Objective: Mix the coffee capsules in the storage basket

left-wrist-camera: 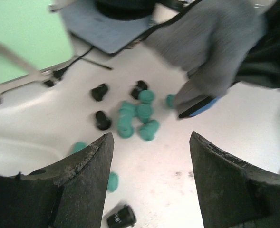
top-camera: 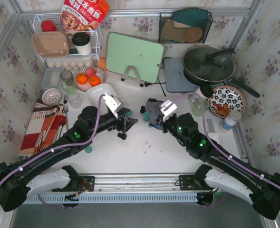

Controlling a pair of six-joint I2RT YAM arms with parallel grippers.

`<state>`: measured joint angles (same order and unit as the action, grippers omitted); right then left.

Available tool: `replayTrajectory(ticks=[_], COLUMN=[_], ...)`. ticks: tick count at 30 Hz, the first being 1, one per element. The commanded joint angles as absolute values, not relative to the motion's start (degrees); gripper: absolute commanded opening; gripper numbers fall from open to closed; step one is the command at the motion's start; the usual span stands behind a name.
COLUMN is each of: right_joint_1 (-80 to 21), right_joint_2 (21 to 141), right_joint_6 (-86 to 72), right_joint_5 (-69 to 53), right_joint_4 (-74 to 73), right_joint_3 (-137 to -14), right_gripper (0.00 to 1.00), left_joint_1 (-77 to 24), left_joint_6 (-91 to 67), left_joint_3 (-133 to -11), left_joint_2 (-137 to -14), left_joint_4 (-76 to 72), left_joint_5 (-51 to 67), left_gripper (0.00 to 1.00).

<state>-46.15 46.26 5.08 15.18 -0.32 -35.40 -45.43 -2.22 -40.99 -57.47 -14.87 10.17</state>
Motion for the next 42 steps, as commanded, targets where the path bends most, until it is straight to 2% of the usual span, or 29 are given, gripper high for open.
replayTrajectory(ticks=[1, 3, 5, 12, 21, 28, 31, 33, 34, 37, 42], right_joint_1=[-46.15, -46.03, -46.05, -45.42, -45.10, -43.96, -43.02, -40.48, -38.35, -28.21, -13.87], right_joint_2=[41.73, 39.29, 37.25, 32.92, 24.41, 31.99, 34.79, 36.07, 37.47, 39.86, 42.66], right_joint_6=[-6.10, -9.91, -12.19, -27.66, -49.37, -53.44, -52.53, -44.18, -44.75, -46.94, -37.40], right_joint_5=[39.28, 47.73, 51.18, 52.57, 69.40, 70.34, 66.69, 58.44, 54.81, 45.30, 21.95], right_joint_4=[-8.16, -14.99, -21.84, -41.62, -52.02, -53.89, -51.32, -41.89, -40.29, -40.16, -26.89], right_joint_3=[-38.40, -40.57, -42.43, -46.91, -44.13, -44.77, -43.68, -40.44, -39.49, -35.74, -26.80], right_gripper=[0.00, 0.00, 0.00, 0.00, 0.00, 0.00, 0.00, 0.00, 0.00, 0.00, 0.00], left_joint_1=[-45.53, -45.53, -45.53, -45.52, -45.53, -45.51, -45.48, -45.53, -45.53, -45.57, -45.53], left_joint_6=[-3.42, -5.09, -6.07, -6.66, -8.53, -9.38, -9.65, -9.67, -9.67, -9.67, -9.76], left_joint_3=[-38.10, -36.79, -36.11, -35.86, -35.95, -35.89, -35.77, -35.84, -35.79, -35.69, -35.70], left_joint_2=[-54.21, -53.25, -52.74, -54.03, -51.56, -49.12, -48.40, -48.13, -48.05, -48.00, -47.43], left_joint_4=[-8.62, -7.08, -6.80, -8.00, -6.80, -5.89, -5.69, -5.57, -5.46, -5.47, -5.28], left_joint_5=[-10.32, -16.89, -20.89, -18.23, -17.21, -16.88, -16.97, -17.05, -17.24, -17.80, -17.76], left_gripper=[0.68, 0.68, 0.68, 0.68, 0.68, 0.68, 0.68, 0.68, 0.68, 0.68, 0.68])
